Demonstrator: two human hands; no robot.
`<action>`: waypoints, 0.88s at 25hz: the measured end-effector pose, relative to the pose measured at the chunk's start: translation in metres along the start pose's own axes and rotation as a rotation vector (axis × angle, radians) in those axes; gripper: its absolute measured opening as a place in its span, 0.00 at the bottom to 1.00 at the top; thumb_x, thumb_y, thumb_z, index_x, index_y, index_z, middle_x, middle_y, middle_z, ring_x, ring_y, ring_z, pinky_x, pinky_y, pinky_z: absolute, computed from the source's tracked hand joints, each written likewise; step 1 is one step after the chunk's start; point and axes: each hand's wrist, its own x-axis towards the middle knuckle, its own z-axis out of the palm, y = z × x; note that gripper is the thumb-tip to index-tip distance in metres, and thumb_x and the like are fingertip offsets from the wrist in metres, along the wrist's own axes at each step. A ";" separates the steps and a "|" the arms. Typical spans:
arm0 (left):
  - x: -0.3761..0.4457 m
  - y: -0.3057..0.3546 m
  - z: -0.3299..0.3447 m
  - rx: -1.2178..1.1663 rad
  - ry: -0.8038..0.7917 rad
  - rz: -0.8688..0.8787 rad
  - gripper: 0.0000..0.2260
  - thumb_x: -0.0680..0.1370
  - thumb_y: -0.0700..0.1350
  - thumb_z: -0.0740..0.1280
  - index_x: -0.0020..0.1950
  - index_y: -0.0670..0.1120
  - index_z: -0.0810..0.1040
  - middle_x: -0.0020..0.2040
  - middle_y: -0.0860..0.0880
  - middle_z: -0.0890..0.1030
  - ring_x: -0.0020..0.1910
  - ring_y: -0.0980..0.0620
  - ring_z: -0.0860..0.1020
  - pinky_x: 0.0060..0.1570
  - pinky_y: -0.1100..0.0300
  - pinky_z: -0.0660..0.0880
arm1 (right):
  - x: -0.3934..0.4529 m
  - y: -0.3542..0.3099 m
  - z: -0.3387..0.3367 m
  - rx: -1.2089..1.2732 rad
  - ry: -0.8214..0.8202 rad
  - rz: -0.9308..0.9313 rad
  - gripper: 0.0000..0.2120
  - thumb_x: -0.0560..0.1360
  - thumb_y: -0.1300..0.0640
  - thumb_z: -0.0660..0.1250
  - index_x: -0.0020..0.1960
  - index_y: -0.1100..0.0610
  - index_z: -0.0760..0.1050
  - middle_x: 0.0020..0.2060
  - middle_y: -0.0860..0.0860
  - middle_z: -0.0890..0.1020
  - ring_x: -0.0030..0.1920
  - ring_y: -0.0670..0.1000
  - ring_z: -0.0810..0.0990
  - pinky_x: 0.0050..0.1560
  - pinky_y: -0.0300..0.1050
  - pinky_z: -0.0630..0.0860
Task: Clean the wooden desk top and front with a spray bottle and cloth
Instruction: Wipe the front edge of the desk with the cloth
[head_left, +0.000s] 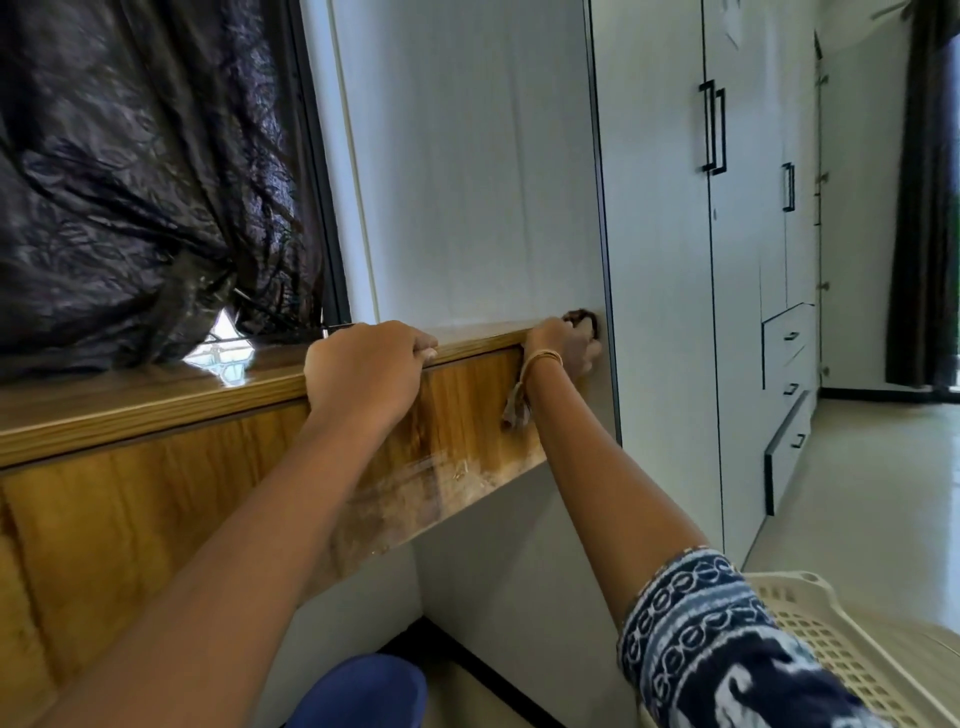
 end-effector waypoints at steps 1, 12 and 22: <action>0.000 0.000 0.000 -0.004 0.003 0.000 0.13 0.83 0.55 0.57 0.61 0.64 0.78 0.54 0.55 0.84 0.54 0.49 0.80 0.34 0.59 0.65 | 0.003 -0.005 0.003 0.010 -0.016 -0.075 0.21 0.82 0.56 0.54 0.74 0.50 0.66 0.72 0.53 0.65 0.68 0.57 0.67 0.66 0.54 0.69; -0.002 0.003 -0.002 0.005 0.002 0.013 0.13 0.83 0.54 0.56 0.61 0.64 0.79 0.52 0.56 0.84 0.52 0.50 0.80 0.38 0.59 0.70 | 0.012 0.120 -0.037 -0.088 -0.021 -0.266 0.20 0.83 0.56 0.56 0.74 0.54 0.67 0.70 0.53 0.71 0.69 0.55 0.69 0.68 0.51 0.66; -0.031 -0.044 -0.036 0.124 -0.052 0.282 0.17 0.83 0.49 0.56 0.71 0.57 0.71 0.64 0.53 0.79 0.59 0.48 0.80 0.50 0.53 0.75 | -0.169 0.113 -0.054 -0.118 -0.529 -1.156 0.20 0.80 0.62 0.59 0.72 0.56 0.69 0.75 0.57 0.66 0.77 0.54 0.59 0.76 0.49 0.58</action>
